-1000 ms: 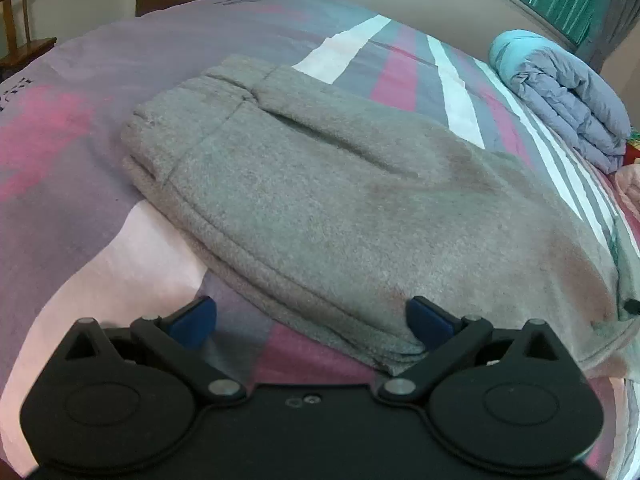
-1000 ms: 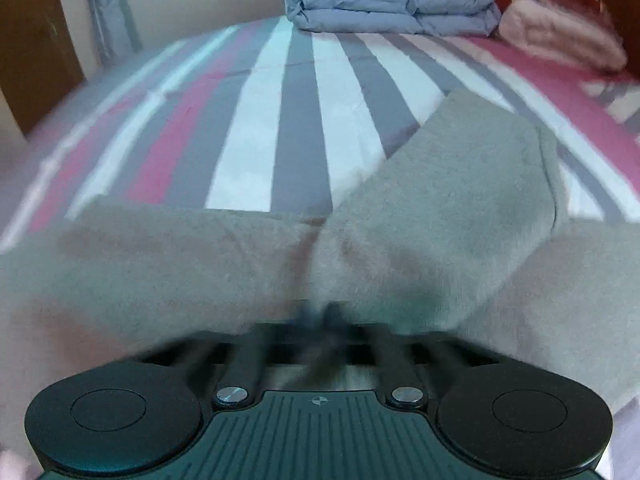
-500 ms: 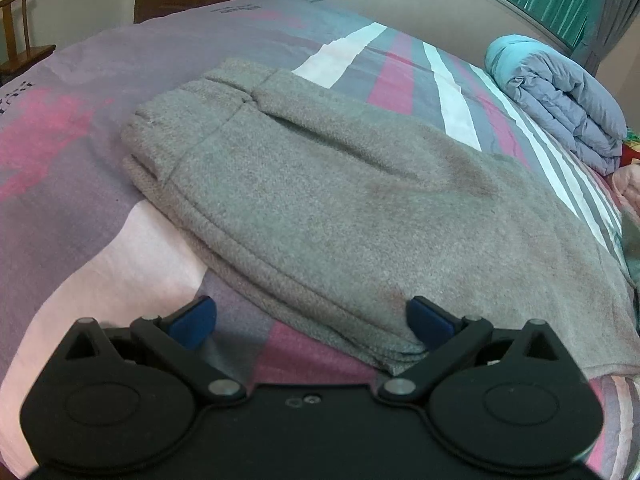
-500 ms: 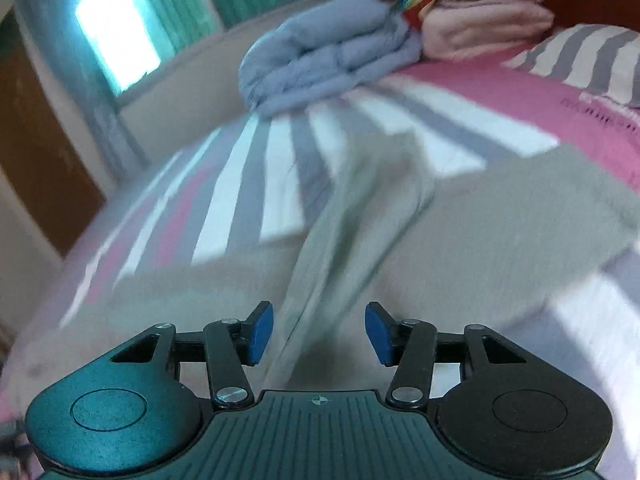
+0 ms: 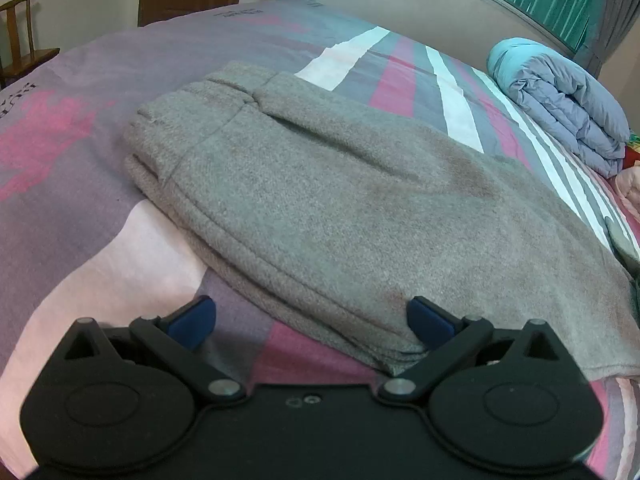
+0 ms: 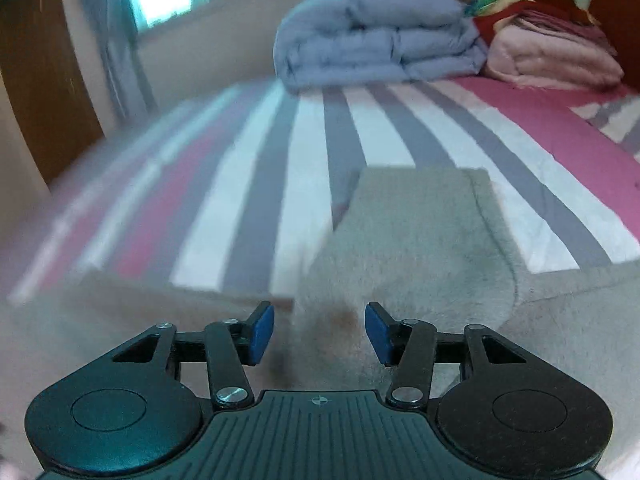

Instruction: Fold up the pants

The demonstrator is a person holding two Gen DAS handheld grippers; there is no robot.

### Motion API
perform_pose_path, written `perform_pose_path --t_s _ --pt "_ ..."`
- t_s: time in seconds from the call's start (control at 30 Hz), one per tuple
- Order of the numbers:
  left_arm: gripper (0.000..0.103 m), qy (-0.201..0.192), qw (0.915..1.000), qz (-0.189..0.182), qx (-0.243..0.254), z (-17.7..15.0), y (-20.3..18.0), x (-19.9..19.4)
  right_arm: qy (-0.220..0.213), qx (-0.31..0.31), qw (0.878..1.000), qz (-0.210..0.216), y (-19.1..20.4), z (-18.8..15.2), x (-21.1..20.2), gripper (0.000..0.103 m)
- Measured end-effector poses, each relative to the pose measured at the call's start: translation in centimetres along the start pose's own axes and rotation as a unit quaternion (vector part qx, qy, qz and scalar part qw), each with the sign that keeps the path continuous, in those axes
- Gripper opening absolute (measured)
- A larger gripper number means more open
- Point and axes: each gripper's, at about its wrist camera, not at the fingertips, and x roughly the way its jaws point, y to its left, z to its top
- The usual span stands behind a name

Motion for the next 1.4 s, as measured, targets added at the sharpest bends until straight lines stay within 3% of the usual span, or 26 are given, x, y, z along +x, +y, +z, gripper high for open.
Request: perform_pose_path --t_s 0.03,0.2,0.33,0.4,0.47,0.53,0.63,0.83,0.93,1.0,1.03,1.07,1.17,1.27,1.4 --pt "0.097 0.001 1.0 0.0 0.0 0.0 0.0 0.0 -0.001 -0.004 1.0 -0.011 -0.2 -0.2 0.3 0.002" --pt "0.097 -0.003 1.0 -0.004 0.002 0.0 0.2 0.0 -0.046 0.076 0.996 -0.018 -5.2 -2.5 -3.8 0.004" --pt "0.097 -0.009 0.9999 -0.003 0.003 -0.4 0.1 0.0 -0.027 0.152 0.988 -0.019 -11.1 -7.7 -6.9 0.004" --pt "0.097 -0.009 0.9999 -0.003 0.003 -0.5 0.1 -0.1 -0.01 0.179 0.984 0.007 -13.1 -9.8 -6.9 0.004" --pt "0.097 -0.007 1.0 -0.003 0.003 -0.4 0.1 -0.1 -0.023 0.195 0.98 0.04 -14.1 -10.4 -7.5 0.005" --pt "0.097 -0.005 1.0 -0.004 0.003 -0.4 0.1 -0.1 -0.041 0.22 0.972 0.066 -15.0 -10.4 -8.0 0.012" --pt "0.097 -0.005 1.0 -0.004 0.003 -0.4 0.1 -0.2 -0.057 0.25 0.964 0.067 -16.5 -10.4 -7.5 0.031" --pt "0.097 -0.007 1.0 -0.004 0.003 -0.4 0.1 -0.1 -0.091 0.375 0.918 0.088 -22.2 -10.2 -5.8 0.033" --pt "0.097 -0.008 1.0 -0.002 0.002 -0.5 0.0 -0.1 -0.098 0.402 0.905 0.096 -25.0 -8.7 -4.7 0.032" --pt "0.097 -0.009 1.0 -0.001 0.002 -0.5 0.0 -0.1 -0.098 0.404 0.905 0.094 -25.8 -7.8 -4.2 0.032" --pt "0.097 -0.008 1.0 0.0 0.002 -0.4 -0.1 -0.1 -0.094 0.401 0.906 0.096 -26.1 -7.3 -4.1 0.013" --pt "0.097 -0.008 1.0 0.0 0.001 -0.4 -0.1 -0.1 -0.095 0.394 0.909 0.095 -25.9 -6.4 -3.9 0.004" --pt "0.097 -0.009 1.0 0.0 0.001 -0.4 -0.1 -0.1 -0.135 0.368 0.915 0.098 -25.9 -6.7 -7.1 0.004" --pt "0.097 -0.011 0.9999 0.001 0.001 -0.4 -0.1 -0.1 -0.168 0.337 0.924 0.067 -25.3 -8.4 -10.8 0.004" --pt "0.097 -0.009 1.0 0.001 0.002 -0.3 -0.1 0.0 -0.125 0.347 0.929 0.028 -26.0 -11.9 -10.7 0.005"
